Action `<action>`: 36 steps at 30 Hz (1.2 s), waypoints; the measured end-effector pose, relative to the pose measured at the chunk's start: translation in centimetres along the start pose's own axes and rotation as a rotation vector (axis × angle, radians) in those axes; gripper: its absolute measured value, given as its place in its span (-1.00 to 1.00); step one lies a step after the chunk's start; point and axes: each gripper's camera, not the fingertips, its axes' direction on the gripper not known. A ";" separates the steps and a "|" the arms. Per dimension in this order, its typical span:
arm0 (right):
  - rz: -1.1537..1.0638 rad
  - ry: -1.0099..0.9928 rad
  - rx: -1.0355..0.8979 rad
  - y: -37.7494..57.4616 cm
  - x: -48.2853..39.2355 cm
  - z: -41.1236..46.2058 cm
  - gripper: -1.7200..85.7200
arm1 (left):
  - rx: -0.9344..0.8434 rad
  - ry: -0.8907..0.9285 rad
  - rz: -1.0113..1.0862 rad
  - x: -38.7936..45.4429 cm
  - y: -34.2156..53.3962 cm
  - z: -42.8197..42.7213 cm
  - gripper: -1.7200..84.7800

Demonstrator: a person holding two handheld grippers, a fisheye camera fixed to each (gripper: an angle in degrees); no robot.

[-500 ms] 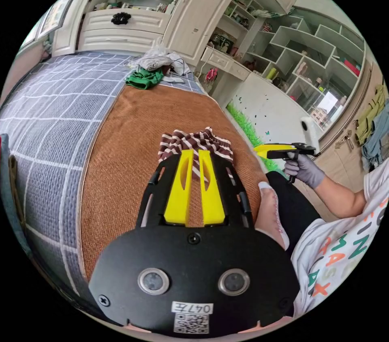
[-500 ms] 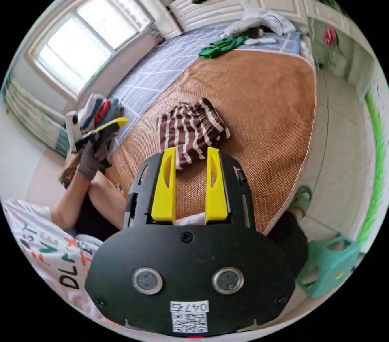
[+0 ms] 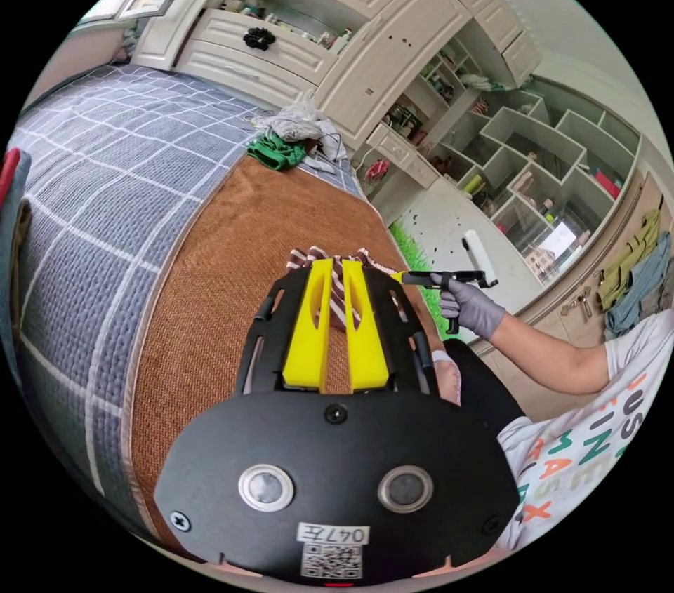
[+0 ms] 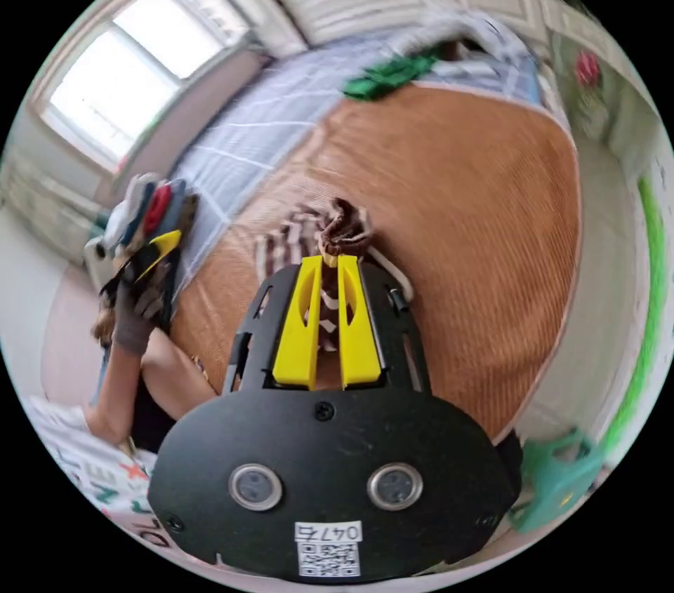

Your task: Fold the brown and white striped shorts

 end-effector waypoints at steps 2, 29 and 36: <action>-0.317 -0.121 0.039 0.8 -7.6 -1.5 -0.94 | 0.045 0.001 -0.035 -1.8 0.0 -2.1 -0.97; -0.203 -0.007 -0.493 -4.8 -13.8 10.4 -0.98 | -0.292 0.023 -0.160 -14.4 -1.6 3.5 -0.98; -0.243 0.261 -0.179 -10.0 -19.1 7.1 -0.81 | -0.156 -0.115 -0.228 -17.1 -1.8 -0.4 -0.98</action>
